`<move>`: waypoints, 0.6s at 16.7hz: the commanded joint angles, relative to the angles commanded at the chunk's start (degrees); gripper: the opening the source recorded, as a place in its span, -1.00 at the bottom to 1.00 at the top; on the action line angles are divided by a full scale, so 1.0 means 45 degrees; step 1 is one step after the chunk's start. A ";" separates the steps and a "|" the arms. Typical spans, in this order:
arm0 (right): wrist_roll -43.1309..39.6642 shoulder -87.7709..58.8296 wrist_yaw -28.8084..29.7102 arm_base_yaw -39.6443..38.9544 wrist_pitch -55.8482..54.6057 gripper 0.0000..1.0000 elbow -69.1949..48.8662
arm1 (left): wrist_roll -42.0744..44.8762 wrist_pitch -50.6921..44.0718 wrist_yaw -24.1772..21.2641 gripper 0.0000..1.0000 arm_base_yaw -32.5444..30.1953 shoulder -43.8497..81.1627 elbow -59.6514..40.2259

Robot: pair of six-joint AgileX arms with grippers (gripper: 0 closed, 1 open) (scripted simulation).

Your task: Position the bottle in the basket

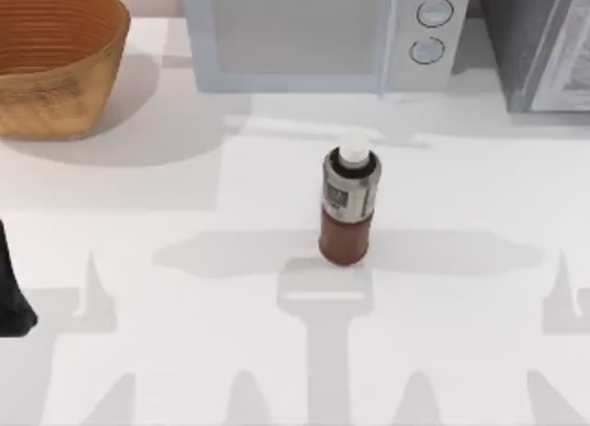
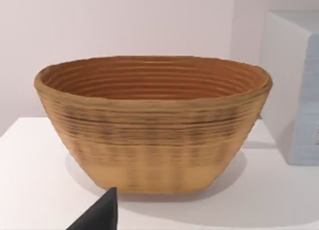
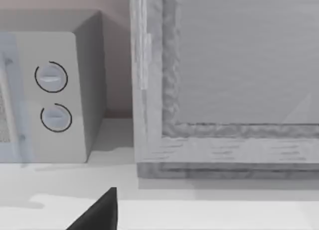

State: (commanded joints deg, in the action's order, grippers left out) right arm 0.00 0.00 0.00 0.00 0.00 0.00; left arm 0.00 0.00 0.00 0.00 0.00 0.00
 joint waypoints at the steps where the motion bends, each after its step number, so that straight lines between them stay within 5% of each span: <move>1: 0.0000 0.0000 0.0000 0.0000 0.0000 1.00 0.0000 | 0.0000 0.0000 0.0000 1.00 0.0000 0.0000 0.0000; 10: 0.0000 0.0000 0.0000 0.0000 0.0000 1.00 0.0000 | 0.0178 0.3679 -0.0413 1.00 -0.1607 0.4587 -0.0840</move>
State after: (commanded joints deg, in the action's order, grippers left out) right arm 0.00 0.00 0.00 0.00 0.00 0.00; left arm 0.80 16.56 -1.86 -7.23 20.64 -3.78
